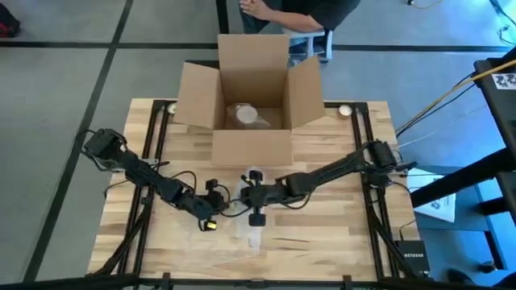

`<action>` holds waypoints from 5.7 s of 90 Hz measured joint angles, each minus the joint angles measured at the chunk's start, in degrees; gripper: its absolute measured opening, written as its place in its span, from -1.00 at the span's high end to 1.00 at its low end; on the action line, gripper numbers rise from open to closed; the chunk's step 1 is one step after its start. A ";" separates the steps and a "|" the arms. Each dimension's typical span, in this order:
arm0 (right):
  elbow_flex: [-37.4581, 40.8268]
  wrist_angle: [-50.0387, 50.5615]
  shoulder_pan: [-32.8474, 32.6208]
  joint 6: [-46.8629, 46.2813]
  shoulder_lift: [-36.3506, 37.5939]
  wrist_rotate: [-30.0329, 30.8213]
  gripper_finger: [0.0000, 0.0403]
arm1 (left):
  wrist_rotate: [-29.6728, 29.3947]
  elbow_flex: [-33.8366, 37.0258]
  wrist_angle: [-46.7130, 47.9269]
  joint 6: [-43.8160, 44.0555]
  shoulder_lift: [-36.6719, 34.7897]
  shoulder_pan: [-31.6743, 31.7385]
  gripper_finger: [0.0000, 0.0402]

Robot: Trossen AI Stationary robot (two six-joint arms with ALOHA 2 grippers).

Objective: Wrap mug
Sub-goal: Wrap the yellow mug with the bubble wrap

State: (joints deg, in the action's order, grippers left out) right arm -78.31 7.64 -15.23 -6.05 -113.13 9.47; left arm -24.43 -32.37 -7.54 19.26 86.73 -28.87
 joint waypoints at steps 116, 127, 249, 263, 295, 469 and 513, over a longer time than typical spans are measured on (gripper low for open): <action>-26.40 47.66 -2.55 -5.57 0.60 -8.02 0.17 | 4.29 -5.35 -5.76 -3.21 -1.50 7.48 1.00; -25.74 51.09 -5.88 -7.05 0.25 -5.02 0.19 | 4.29 -5.33 -5.65 -3.23 -1.50 7.48 1.00; -15.84 25.92 -0.41 -3.30 -6.28 -4.25 1.00 | 4.78 -12.47 27.38 9.86 -15.09 -3.17 1.00; -15.81 25.88 -0.42 -2.51 -6.28 -3.97 1.00 | 12.47 -12.56 42.29 28.86 -18.33 -10.19 1.00; -15.79 25.86 -0.39 -2.40 -6.31 -1.32 1.00 | 15.51 -10.19 52.31 59.47 -18.61 -21.72 0.65; -17.45 19.48 0.26 -2.87 -5.02 -0.01 1.00 | 0.68 -6.18 -3.87 8.73 -14.37 4.12 1.00; -17.68 19.53 2.01 -4.39 -9.66 -6.33 1.00 | -2.66 -6.10 6.47 11.50 -21.81 -0.81 1.00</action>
State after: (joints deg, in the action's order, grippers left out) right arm -96.00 27.17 -13.22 -10.44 -122.79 3.13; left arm -27.09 -38.46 -1.07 30.76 64.92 -29.68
